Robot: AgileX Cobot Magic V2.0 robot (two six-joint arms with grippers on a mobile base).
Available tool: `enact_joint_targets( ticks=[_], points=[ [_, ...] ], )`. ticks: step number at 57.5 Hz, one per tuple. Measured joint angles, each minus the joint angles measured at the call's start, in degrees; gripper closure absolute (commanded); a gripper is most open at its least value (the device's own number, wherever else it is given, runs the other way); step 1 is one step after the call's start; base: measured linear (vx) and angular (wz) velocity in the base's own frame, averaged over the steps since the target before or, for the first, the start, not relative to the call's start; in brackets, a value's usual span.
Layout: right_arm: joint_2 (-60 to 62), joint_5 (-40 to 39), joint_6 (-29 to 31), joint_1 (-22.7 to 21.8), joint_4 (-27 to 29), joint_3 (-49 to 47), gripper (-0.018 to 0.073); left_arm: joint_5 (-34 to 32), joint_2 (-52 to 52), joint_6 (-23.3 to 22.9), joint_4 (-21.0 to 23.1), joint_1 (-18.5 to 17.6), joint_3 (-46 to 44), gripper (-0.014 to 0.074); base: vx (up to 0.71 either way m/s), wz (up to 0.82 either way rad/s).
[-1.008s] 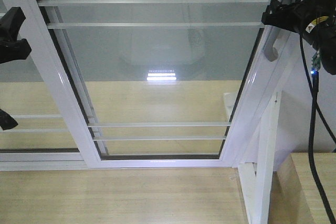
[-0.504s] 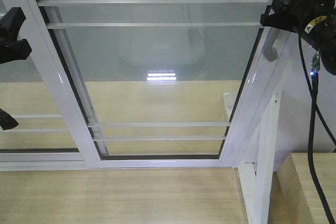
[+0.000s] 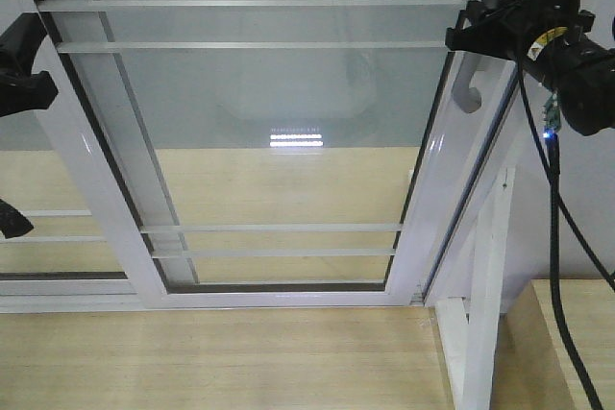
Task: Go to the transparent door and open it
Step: 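Pull the handle with the right gripper, sliding the glass panel open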
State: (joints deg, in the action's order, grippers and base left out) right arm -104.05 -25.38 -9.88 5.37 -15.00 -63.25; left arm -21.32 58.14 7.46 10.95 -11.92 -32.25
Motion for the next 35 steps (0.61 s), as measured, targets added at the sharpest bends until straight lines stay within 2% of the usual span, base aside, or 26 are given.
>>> enact_joint_targets(
  ticks=[14,25,35],
  points=[
    [0.73,0.07,-0.02,4.60,-1.27,0.12,0.0419,0.00,0.00,0.00,0.00,0.00,0.00,0.0083,0.00,0.00],
    [1.31,-2.46,-0.02,8.70,-5.48,0.12,0.0417,0.00,0.00,0.04,0.00,0.00,0.00,0.0083,0.00,0.00],
    [2.41,0.86,-0.30,9.48,-7.35,0.12,0.0417,0.36,0.00,0.04,0.00,0.00,0.00,0.0083,0.00,0.00]
  ],
)
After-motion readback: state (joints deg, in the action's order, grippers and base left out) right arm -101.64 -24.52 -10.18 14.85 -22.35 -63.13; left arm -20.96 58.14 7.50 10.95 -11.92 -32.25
